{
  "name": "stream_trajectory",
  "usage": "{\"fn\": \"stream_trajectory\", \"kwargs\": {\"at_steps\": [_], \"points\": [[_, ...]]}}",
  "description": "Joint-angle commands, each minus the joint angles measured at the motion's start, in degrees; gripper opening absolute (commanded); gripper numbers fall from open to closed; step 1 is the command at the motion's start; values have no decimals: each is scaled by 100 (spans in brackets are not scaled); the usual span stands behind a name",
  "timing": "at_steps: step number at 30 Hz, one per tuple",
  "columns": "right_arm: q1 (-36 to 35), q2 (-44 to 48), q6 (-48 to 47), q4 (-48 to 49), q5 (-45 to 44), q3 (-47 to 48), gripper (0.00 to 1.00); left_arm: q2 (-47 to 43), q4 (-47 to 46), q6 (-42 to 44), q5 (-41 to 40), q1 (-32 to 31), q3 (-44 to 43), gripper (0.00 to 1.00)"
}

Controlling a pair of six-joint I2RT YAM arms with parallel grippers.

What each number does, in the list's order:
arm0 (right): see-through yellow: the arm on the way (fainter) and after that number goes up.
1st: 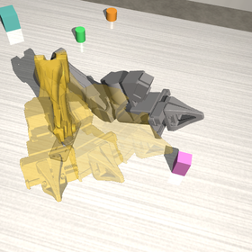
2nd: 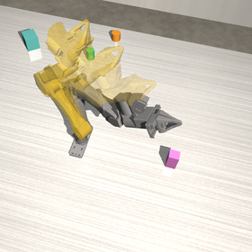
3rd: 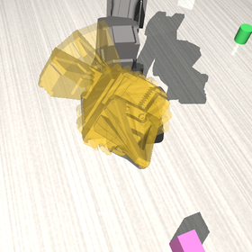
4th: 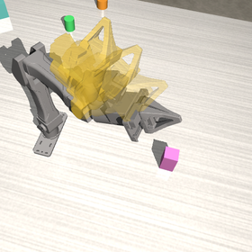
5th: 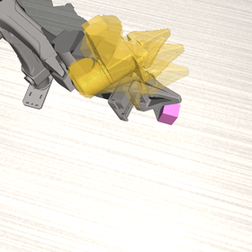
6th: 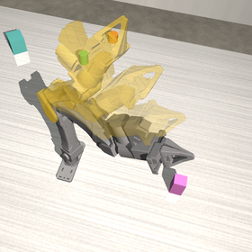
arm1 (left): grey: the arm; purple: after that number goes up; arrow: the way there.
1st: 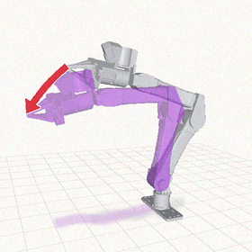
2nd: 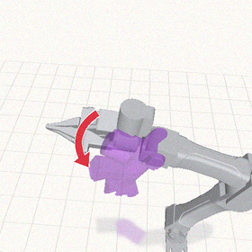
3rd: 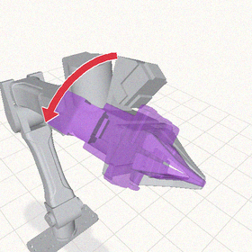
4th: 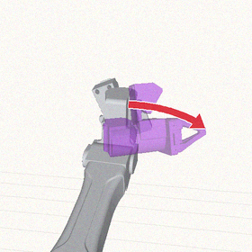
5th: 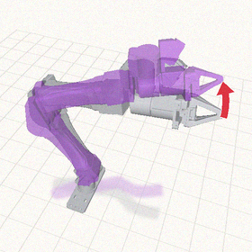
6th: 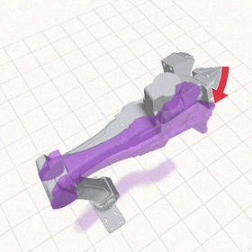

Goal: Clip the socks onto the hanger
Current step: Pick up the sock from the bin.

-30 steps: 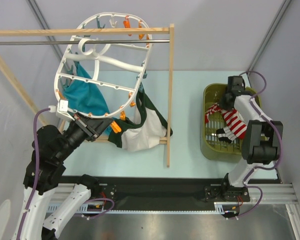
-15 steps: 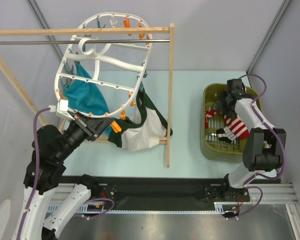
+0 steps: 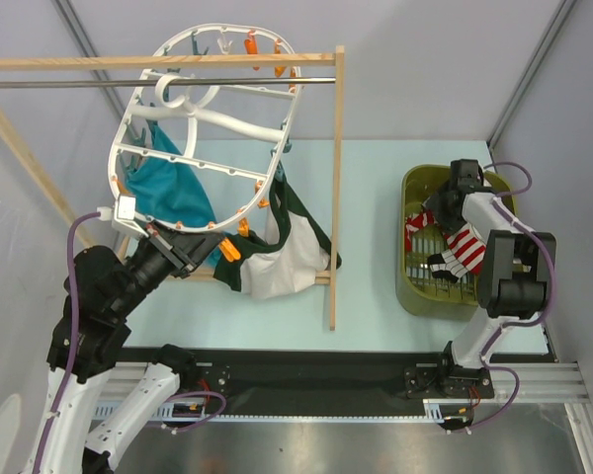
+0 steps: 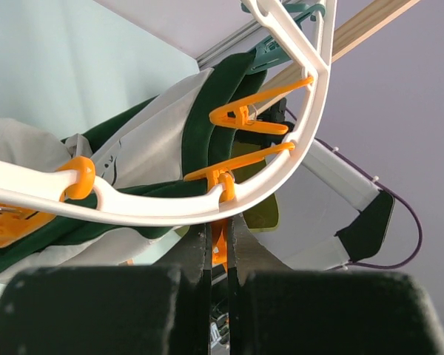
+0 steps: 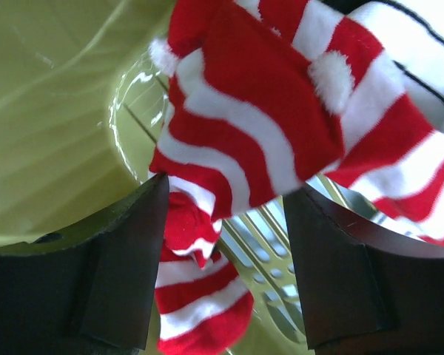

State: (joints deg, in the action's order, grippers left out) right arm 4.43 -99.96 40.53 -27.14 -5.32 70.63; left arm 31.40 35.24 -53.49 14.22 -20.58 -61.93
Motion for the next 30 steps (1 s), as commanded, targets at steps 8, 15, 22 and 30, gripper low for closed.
{"fn": "stream_trajectory", "kwargs": {"at_steps": [8, 15, 22, 30], "points": [[-99, 36, 149, 376, -407, 214, 34, 68, -62, 32, 73, -34, -135, 0], [-784, 1668, -1116, -808, -1260, 382, 0, 59, -70, -3, 90, -34, -100, 0], [-2285, 3927, -1768, -2189, -1261, 495, 0, 33, -35, -65, 72, -34, -38, 0], [-4806, 5126, -1681, -3140, 1089, 409, 0, 60, 9, -65, 108, -34, -73, 0]]}}
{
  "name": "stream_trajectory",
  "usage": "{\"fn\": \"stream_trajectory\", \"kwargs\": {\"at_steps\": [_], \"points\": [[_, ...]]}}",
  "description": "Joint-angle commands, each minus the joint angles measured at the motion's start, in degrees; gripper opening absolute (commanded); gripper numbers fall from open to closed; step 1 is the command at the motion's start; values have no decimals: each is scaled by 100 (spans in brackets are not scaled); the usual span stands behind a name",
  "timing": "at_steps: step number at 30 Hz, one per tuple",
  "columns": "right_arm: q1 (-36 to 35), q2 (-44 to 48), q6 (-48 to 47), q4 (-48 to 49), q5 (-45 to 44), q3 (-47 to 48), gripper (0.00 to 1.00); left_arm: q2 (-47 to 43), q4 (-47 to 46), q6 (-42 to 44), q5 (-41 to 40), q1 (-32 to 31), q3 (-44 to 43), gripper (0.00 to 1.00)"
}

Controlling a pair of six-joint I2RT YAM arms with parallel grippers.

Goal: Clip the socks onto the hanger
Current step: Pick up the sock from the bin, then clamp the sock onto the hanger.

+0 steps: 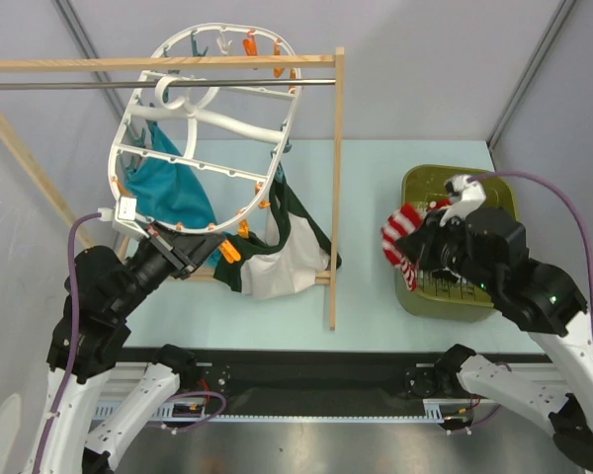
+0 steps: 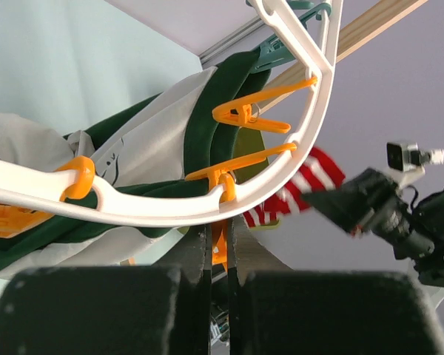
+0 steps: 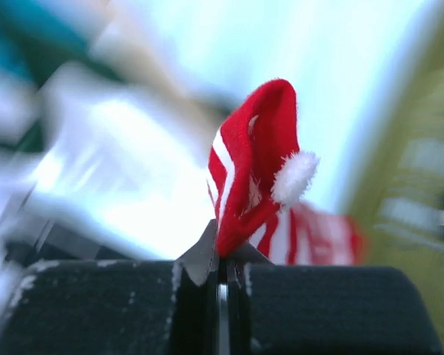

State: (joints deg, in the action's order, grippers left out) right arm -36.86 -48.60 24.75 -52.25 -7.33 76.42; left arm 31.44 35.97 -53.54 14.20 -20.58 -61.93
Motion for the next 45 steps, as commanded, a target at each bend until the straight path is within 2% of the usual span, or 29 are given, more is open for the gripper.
{"fn": "stream_trajectory", "kwargs": {"at_steps": [1, 3, 4, 7, 10, 14, 15, 19, 24, 35, 45], "points": [[-952, 113, -111, -507, 1557, -302, 0, 64, -37, -34, 127, -34, -91, 0], [-1662, 351, -259, 29, 2346, -653, 0, 73, 24, 1, 145, -34, -152, 0], [-1901, 351, -295, 152, 2472, -707, 0, 64, 16, 1, 162, -34, -153, 0], [-2840, -148, -593, 592, 2790, -682, 0, 38, -45, -60, 276, -34, -153, 0], [-3256, -1167, -1172, 698, 3237, -270, 0, 81, -11, -16, 417, -34, -223, 0], [-3222, -2169, -1780, 735, 4343, 775, 0, 73, -37, 28, 636, -34, -275, 0], [-3222, -2632, -1894, 664, 4433, 1047, 0, 64, -28, 28, 654, -34, -293, 0], [-3152, -3382, -2088, 716, 4995, 1778, 0, 11, -28, 54, 698, -34, -355, 0], [-3064, -3920, -2159, 760, 5391, 2315, 0, 46, -116, -33, 883, -34, -355, 0], [-2519, -4123, -1975, 1268, 5962, 2167, 0, -94, -319, -104, 1112, -34, -311, 0], [-2308, -4342, -1851, 1586, 6393, 2192, 0, -103, -213, -69, 1068, -34, -346, 0]]}}
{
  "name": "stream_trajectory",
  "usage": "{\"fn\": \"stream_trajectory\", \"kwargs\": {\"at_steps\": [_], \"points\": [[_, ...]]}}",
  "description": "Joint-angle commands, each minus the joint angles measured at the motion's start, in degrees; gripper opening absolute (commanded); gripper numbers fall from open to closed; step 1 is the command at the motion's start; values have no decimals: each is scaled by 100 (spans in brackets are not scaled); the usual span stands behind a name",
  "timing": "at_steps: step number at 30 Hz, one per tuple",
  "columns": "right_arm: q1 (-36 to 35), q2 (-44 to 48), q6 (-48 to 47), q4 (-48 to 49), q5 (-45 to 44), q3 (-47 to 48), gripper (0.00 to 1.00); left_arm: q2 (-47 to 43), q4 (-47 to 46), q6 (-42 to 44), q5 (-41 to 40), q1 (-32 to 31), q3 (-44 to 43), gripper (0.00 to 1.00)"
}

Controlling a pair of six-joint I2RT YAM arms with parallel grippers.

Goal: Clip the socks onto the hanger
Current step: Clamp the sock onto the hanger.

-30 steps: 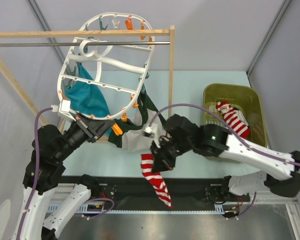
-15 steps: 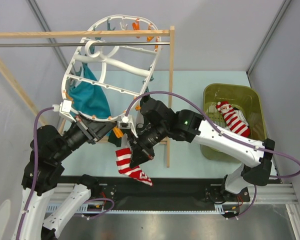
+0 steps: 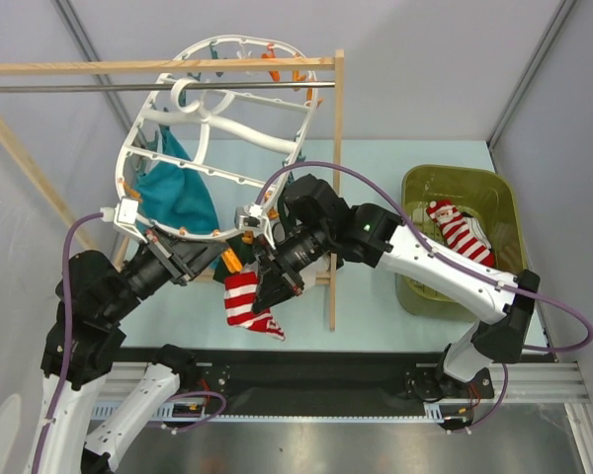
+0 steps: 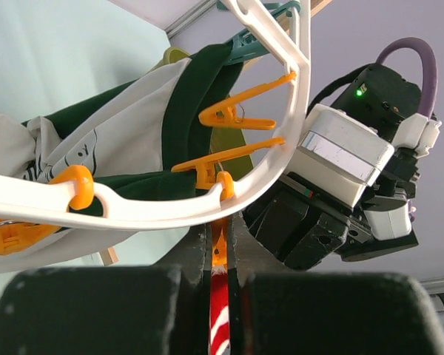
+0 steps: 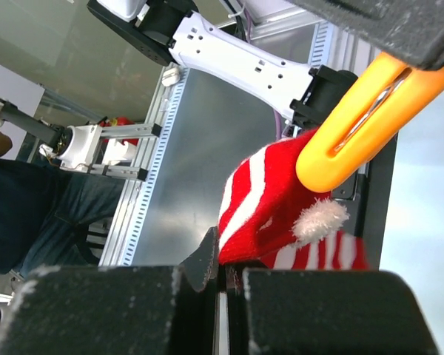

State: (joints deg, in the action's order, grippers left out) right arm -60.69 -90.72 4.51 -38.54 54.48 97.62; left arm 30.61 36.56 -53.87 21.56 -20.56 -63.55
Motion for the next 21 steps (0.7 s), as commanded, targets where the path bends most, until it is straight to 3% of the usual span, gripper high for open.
{"fn": "stream_trajectory", "kwargs": {"at_steps": [1, 21], "points": [[83, -139, 190, 233, 221, 81, 0, -29, -272, -36, 340, -36, -175, 0], [390, -315, 752, 1024, 502, -182, 0, -73, -404, -177, 498, -36, -158, 0]]}}
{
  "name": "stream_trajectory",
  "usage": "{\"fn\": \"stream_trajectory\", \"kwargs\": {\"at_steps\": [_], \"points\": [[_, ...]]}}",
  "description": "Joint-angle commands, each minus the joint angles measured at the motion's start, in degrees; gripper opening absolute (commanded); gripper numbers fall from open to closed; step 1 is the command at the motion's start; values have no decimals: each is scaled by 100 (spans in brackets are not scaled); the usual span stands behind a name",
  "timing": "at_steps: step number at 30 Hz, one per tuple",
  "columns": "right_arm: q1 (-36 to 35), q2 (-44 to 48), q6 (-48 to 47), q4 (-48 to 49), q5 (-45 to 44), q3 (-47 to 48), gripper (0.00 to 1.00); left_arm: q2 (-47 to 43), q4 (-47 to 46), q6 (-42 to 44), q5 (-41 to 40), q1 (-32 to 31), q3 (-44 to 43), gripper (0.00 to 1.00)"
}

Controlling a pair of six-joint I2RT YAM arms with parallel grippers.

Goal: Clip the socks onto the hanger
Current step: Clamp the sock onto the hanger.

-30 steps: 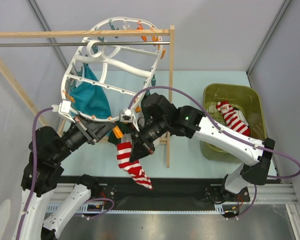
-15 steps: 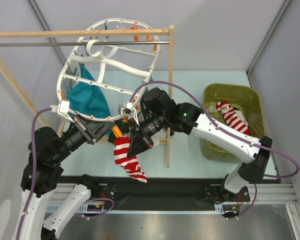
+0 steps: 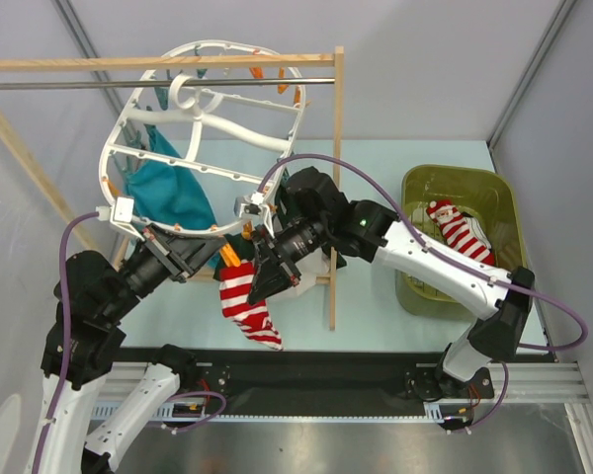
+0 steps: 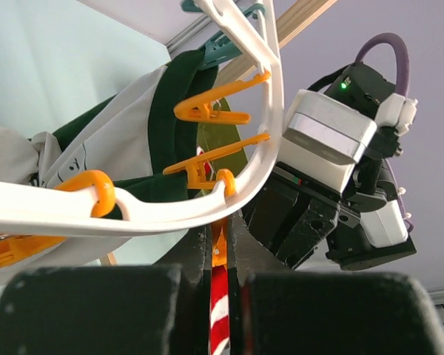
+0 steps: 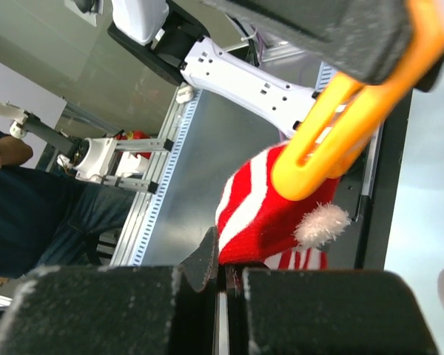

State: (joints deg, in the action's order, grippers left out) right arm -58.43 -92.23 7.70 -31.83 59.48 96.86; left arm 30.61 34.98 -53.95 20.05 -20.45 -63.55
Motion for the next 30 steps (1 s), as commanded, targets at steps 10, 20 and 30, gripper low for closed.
{"fn": "stream_trajectory", "kwargs": {"at_steps": [10, 20, 30], "points": [[412, -208, 873, 995, 204, -291, 0, -90, -264, -186, 684, -47, -149, 0], [377, -296, 935, 1109, 379, -194, 0, -90, -246, -194, 684, -47, -132, 0], [245, -454, 882, 1039, 353, 202, 0, -90, -36, -98, 517, -47, -228, 41]]}}
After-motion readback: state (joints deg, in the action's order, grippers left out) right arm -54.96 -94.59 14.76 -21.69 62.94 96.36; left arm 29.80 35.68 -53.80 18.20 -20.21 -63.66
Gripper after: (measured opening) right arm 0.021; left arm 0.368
